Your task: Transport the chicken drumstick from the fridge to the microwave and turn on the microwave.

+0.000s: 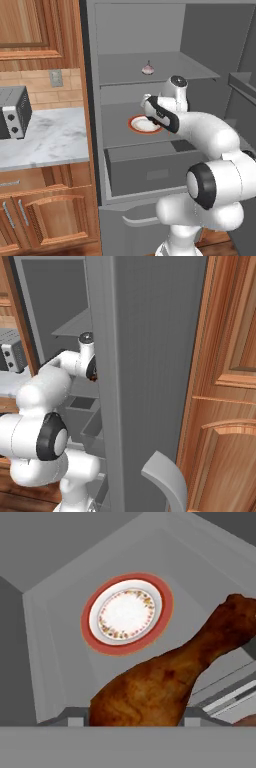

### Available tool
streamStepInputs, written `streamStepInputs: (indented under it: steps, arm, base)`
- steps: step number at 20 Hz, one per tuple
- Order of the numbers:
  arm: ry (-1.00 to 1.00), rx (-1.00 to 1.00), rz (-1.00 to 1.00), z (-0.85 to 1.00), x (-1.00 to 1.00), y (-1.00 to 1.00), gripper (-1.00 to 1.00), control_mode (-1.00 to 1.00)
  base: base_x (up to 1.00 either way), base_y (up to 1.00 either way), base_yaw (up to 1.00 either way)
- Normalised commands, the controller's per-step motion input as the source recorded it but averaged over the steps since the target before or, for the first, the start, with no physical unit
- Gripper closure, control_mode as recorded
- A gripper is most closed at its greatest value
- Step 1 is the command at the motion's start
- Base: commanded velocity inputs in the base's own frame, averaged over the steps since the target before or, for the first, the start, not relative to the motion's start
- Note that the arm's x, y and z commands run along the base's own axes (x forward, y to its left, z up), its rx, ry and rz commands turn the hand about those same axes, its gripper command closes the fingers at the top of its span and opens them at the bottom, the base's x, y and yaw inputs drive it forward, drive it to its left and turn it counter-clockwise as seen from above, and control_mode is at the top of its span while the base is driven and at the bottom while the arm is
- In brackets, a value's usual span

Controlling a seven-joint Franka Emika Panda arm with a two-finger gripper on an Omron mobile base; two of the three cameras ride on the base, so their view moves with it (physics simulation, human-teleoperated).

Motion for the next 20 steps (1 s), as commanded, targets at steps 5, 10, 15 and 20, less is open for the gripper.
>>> streamStepInputs:
  steps: [5, 10, 15, 20]
  arm:
    - [0.05, 0.02, 0.00, 0.63, -0.88, -0.03, 1.00, -1.00]
    - [0.07, 0.01, 0.00, 0.68, -0.80, 0.00, 1.00, -1.00]
    - [0.03, 0.00, 0.00, 0.59, -0.77, 0.00, 1.00, -1.00]
    - [0.00, 0.00, 0.02, 0.71, -0.65, 0.00, 1.00, -1.00]
  base:
    - [0.00, 0.00, 0.00]
    - [0.00, 0.00, 0.00]
    - [0.00, 0.00, 0.00]
    - [0.00, 0.00, 0.00]
